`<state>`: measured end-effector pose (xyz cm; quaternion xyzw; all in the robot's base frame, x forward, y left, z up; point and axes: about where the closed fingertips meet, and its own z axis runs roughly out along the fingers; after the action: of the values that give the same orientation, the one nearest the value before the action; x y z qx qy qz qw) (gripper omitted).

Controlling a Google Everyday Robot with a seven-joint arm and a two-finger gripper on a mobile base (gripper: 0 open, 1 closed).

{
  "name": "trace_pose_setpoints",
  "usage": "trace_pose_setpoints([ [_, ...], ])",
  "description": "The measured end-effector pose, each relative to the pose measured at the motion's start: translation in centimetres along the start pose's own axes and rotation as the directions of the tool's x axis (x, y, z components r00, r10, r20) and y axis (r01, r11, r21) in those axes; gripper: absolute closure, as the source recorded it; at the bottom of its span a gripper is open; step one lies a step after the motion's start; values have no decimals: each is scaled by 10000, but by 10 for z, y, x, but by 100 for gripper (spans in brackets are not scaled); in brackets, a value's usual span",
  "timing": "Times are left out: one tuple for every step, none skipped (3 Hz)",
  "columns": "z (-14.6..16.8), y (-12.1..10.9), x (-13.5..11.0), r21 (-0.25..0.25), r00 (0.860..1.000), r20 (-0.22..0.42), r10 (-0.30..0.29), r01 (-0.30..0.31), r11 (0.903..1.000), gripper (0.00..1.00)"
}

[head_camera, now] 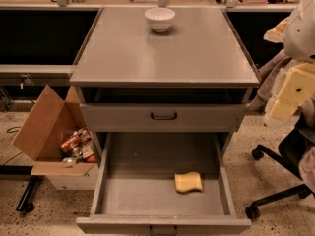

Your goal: Pick sponge from middle drawer and place on counter

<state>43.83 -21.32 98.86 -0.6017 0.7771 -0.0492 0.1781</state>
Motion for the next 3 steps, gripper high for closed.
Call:
trace_pose_setpoints([
  [0, 0, 0, 1, 10000, -2, -1, 1, 10000, 0],
  [10, -1, 2, 41, 9999, -147, -49, 50, 10000, 0],
  [53, 4, 2, -477, 9986, -99, -528, 523, 9975, 0],
])
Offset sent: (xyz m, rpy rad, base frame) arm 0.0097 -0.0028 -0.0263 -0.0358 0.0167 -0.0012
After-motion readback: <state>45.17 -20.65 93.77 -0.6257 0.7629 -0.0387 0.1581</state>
